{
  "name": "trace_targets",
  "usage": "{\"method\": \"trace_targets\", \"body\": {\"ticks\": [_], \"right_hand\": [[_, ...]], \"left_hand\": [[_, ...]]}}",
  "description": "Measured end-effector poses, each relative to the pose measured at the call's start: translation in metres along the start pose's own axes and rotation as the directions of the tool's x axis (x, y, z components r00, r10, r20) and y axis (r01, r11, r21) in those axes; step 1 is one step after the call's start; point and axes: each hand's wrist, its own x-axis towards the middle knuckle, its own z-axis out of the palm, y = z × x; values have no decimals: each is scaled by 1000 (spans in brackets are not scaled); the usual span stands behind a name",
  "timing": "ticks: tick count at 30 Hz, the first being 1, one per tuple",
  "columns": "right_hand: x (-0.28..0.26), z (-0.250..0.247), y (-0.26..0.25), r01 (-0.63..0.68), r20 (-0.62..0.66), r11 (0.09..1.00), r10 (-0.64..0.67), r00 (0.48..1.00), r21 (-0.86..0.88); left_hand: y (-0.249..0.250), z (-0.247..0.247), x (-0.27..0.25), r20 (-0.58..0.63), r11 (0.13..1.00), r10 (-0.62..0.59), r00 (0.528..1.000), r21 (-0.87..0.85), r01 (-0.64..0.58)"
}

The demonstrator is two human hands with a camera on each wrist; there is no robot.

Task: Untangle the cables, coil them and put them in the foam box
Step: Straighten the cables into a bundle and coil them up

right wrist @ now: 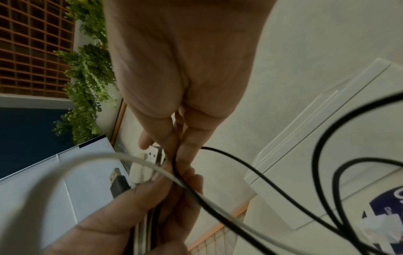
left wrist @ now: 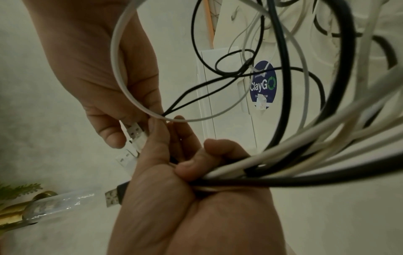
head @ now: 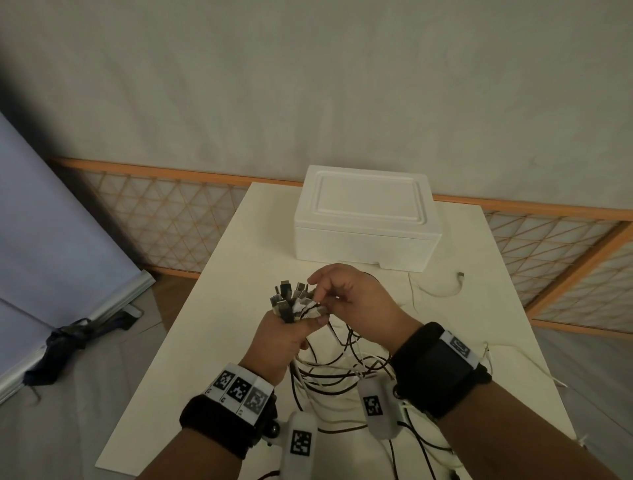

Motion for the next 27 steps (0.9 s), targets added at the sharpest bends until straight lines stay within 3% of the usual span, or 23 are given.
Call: {"method": "trace_targets", "body": {"ticks": [5, 10, 14, 15, 17, 19, 21, 22, 24, 27], "right_hand": [[-1, 3, 1, -8, -54, 1000, 8, 999, -3], [0, 4, -4, 5, -12, 998, -6, 1000, -57], [-5, -12, 1, -93, -169, 966, 52, 984, -241], [-6, -17, 3, -178, -179, 931, 125, 976, -319], [-9, -19, 12, -318, -55, 768, 348, 936, -556], [-16, -10, 25, -289, 74, 562, 534, 842, -775], [-27, -1, 37, -260, 96, 460, 619, 780, -849], [-32, 2, 43, -243, 102, 441, 625, 774, -864], [-38, 2, 50, -223, 117, 475, 586, 802, -851], [-38, -9, 51, -321, 72, 613, 527, 847, -722]], "left_hand": [[-2, 2, -1, 47, 1000, 22, 999, 22, -23], [-5, 1, 4, -20, 1000, 5, 1000, 25, -4], [-8, -8, 7, -131, 997, -76, 988, -43, 71], [-9, -10, 8, -159, 993, -104, 982, -72, 94], [-12, -12, 8, -181, 987, -138, 974, -103, 121], [-13, -12, 9, -184, 987, -142, 973, -101, 125], [-12, -12, 10, -191, 988, -137, 972, -95, 121], [-12, -13, 11, -199, 987, -143, 970, -98, 125], [-13, -17, 13, -235, 982, -170, 957, -121, 145], [-19, -27, 18, -300, 971, -214, 930, -172, 168]]}}
